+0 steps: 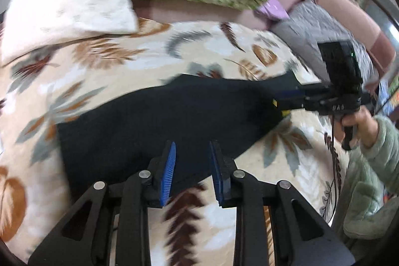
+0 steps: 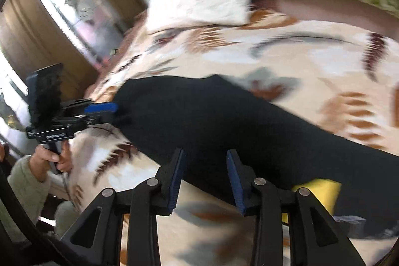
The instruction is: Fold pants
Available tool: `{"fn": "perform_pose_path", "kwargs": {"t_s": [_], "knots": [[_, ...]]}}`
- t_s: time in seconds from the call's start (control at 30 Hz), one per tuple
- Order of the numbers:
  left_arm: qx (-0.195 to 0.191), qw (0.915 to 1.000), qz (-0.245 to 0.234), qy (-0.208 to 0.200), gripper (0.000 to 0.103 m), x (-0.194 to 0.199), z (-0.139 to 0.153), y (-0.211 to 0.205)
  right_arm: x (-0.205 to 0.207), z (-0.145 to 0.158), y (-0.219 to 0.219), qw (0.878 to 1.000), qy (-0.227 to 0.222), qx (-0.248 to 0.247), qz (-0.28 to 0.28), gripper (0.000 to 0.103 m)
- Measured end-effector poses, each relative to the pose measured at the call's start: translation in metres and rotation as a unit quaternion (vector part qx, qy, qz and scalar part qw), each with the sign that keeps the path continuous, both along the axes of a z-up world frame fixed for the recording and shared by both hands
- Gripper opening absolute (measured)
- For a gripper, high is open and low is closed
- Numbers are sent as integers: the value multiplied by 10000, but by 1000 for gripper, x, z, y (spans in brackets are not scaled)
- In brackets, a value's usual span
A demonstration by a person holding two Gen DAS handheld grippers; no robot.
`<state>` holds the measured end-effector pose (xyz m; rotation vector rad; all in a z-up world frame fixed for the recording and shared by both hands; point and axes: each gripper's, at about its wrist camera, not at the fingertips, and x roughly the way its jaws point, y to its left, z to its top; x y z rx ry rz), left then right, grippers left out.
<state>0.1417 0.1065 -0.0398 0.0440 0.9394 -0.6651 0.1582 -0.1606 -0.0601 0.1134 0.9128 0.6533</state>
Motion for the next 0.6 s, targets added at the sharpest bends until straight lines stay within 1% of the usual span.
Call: {"fn": "perform_pose_path", "kwargs": {"t_s": [0.07,0.13,0.2,0.27,0.3,0.33,0.37,0.4,0.43,0.47,0.5,0.53,0.6], "knots": [[118,9998,-156,82,24,4,-8,-23,-5,-4,-21,9999,45,-84,-128,39],[218,9991,-302,204,24,6,-20,-44,-9,-11,-33,9997,114,-130,-187,39],[337,9981,-379,351,24,6,-33,-55,-12,-20,-37,9995,126,-200,-195,39],[426,9967,-401,559,24,4,-48,-57,-10,-36,-37,9991,213,-331,-177,39],[366,9974,-384,496,24,0,-52,-54,-9,-44,-37,9988,292,-364,-163,39],[275,9980,-346,460,24,-2,-50,-51,-11,-48,-36,9989,241,-363,-145,39],[208,9979,-289,533,24,-2,-48,-48,-12,-48,-37,9992,186,-340,-127,39],[184,9978,-246,595,24,-1,-46,-48,-13,-47,-39,9993,186,-289,-123,38],[241,9978,-270,554,24,-2,-41,-51,-13,-44,-41,9994,234,-233,-115,36],[281,9979,-318,494,24,-3,-37,-55,-14,-42,-43,9994,235,-235,-106,36],[318,9978,-409,414,24,-5,-32,-61,-16,-38,-45,9995,180,-248,-122,39],[313,9976,-520,324,24,-7,-24,-70,-17,-34,-47,9995,142,-242,-143,39],[272,9971,-651,269,24,-4,-18,-85,-18,-28,-57,9994,75,-204,-254,39]]}}
